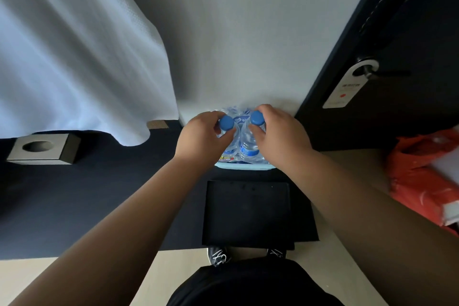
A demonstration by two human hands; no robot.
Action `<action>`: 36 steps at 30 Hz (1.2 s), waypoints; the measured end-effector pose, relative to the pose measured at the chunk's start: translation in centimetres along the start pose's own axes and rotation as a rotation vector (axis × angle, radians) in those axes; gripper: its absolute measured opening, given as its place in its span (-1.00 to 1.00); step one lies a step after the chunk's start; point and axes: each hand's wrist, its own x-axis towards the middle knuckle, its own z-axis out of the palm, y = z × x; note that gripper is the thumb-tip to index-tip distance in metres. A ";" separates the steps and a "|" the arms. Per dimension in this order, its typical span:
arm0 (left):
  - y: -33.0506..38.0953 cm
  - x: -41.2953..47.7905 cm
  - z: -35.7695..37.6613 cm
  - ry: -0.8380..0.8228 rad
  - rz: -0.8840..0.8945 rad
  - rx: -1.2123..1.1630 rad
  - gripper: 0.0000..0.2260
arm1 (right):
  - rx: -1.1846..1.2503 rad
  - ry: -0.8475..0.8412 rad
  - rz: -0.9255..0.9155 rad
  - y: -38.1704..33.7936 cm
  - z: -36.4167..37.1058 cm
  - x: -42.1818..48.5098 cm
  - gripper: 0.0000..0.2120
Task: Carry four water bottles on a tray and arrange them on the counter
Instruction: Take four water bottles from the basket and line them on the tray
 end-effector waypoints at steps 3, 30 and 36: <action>0.3 -1.0 -1.1 0.020 0.023 -0.032 -0.86 | 0.029 0.007 -0.012 -0.7 -1.1 -1.4 -0.69; -14.3 -10.4 12.2 -0.624 -0.436 0.116 -0.74 | 0.121 -0.731 0.354 5.2 19.9 -7.1 -0.76; -16.1 -7.4 15.1 -0.578 -0.502 0.168 -0.67 | 0.108 -0.759 0.404 7.2 23.2 -4.1 -0.74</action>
